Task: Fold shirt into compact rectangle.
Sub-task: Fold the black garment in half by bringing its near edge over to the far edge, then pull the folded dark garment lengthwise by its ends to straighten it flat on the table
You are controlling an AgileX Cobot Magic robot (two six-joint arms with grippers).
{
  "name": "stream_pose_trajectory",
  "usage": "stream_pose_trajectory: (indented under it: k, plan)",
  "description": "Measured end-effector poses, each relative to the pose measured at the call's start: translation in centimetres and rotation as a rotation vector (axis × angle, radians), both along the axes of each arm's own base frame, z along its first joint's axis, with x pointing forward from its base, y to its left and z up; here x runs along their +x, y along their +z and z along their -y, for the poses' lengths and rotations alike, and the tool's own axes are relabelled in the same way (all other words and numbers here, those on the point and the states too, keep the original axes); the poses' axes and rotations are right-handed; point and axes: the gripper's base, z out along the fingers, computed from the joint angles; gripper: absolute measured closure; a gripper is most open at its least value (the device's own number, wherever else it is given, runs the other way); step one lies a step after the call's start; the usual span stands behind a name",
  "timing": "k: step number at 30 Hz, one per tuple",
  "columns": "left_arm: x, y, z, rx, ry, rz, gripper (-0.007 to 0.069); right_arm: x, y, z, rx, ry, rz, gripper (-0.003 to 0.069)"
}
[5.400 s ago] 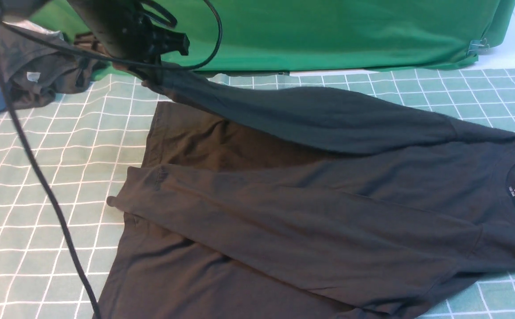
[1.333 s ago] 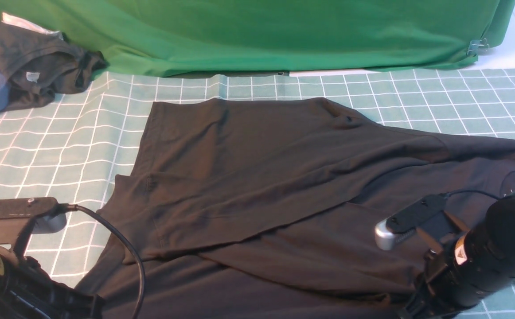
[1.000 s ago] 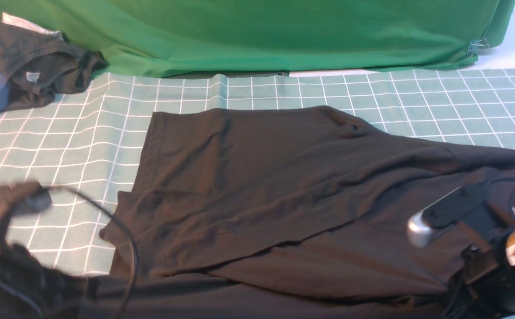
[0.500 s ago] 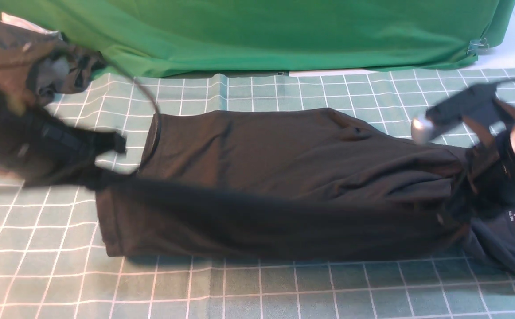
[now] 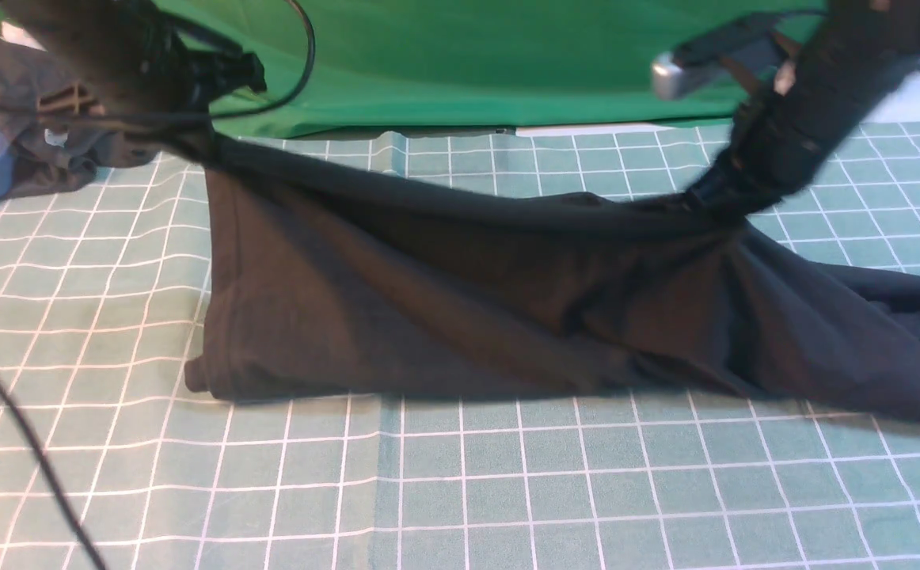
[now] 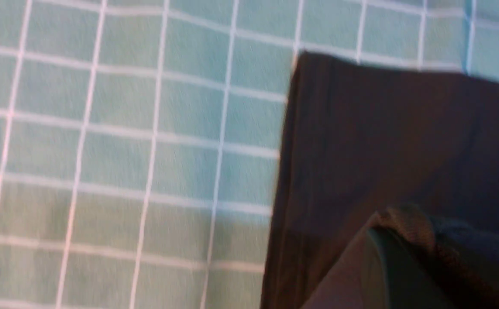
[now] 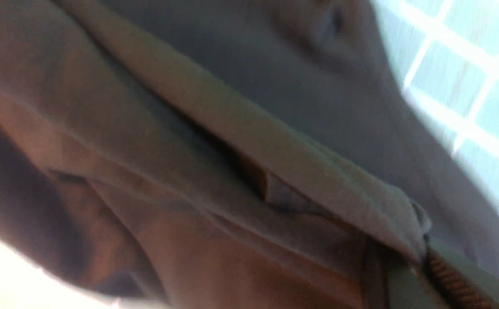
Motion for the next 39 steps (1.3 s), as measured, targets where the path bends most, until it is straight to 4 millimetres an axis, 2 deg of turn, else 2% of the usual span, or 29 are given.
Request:
stream_pose_trajectory:
  k: [2, 6, 11, 15, 18, 23, 26, 28, 30, 32, 33, 34, 35, 36, 38, 39]
  plan:
    - [1.5, -0.7, -0.3, 0.012, 0.006, -0.006, 0.0612, 2.0, -1.1, -0.7, -0.004, 0.009, -0.001, 0.063]
    - [3.5, -2.4, -0.3, 0.031, 0.004, -0.024, 0.0612, 4.5, -2.3, -1.5, -0.006, 0.027, 0.018, 0.063]
    - [4.8, -4.6, -0.8, 0.058, 0.041, -0.041, 0.0612, 6.4, -4.4, -2.2, -0.01, 0.04, 0.029, 0.0629]
    - [5.2, -5.0, -1.5, 0.062, 0.08, -0.018, 0.0612, 7.3, -5.5, -2.5, 0.001, 0.04, 0.068, 0.0617]
    - [5.6, -4.8, -1.8, 0.054, 0.094, 0.019, 0.0612, 7.8, -5.8, -2.6, 0.015, 0.037, 0.114, 0.0566]
    - [5.6, -4.7, -1.8, 0.033, 0.099, 0.029, 0.0606, 8.6, -5.2, -2.8, 0.042, 0.032, 0.203, 0.0418]
    - [5.7, -5.0, -1.7, 0.021, 0.101, 0.023, 0.0565, 8.6, -5.1, -2.8, 0.04, 0.032, 0.202, 0.0342]
    - [5.8, -5.1, -1.8, 0.026, 0.101, 0.025, 0.0503, 8.4, -4.9, -2.7, 0.028, 0.034, 0.17, 0.0312]
    - [5.9, -5.1, -1.9, 0.036, 0.098, 0.029, 0.0456, 8.3, -4.6, -2.7, 0.022, 0.035, 0.157, 0.0313]
    - [5.8, -5.0, -2.2, 0.082, 0.089, 0.03, 0.0343, 7.9, -3.0, -2.3, -0.013, 0.026, 0.13, 0.0363]
    - [5.8, -5.0, -2.2, 0.086, 0.089, 0.028, 0.0334, 7.9, -3.0, -2.3, -0.014, 0.025, 0.125, 0.0369]
    - [5.6, -4.9, -2.5, 0.122, 0.085, 0.016, 0.0266, 7.3, -1.3, -1.9, -0.035, 0.023, 0.119, 0.0429]
    - [5.6, -4.9, -2.5, 0.126, 0.086, 0.009, 0.0258, 7.2, -1.1, -1.9, -0.037, 0.023, 0.119, 0.0438]
    - [5.2, -4.5, -2.7, 0.148, 0.083, -0.01, 0.021, 6.5, 1.1, -1.4, -0.047, 0.017, 0.123, 0.0511]
    - [4.6, -3.9, -2.7, 0.151, 0.044, -0.044, 0.0197, 5.2, 3.9, -0.2, -0.048, -0.001, 0.118, 0.0592]
    - [4.5, -3.6, -2.6, 0.145, 0.031, -0.043, 0.0202, 5.1, 4.2, -0.1, -0.046, -0.005, 0.122, 0.0596]
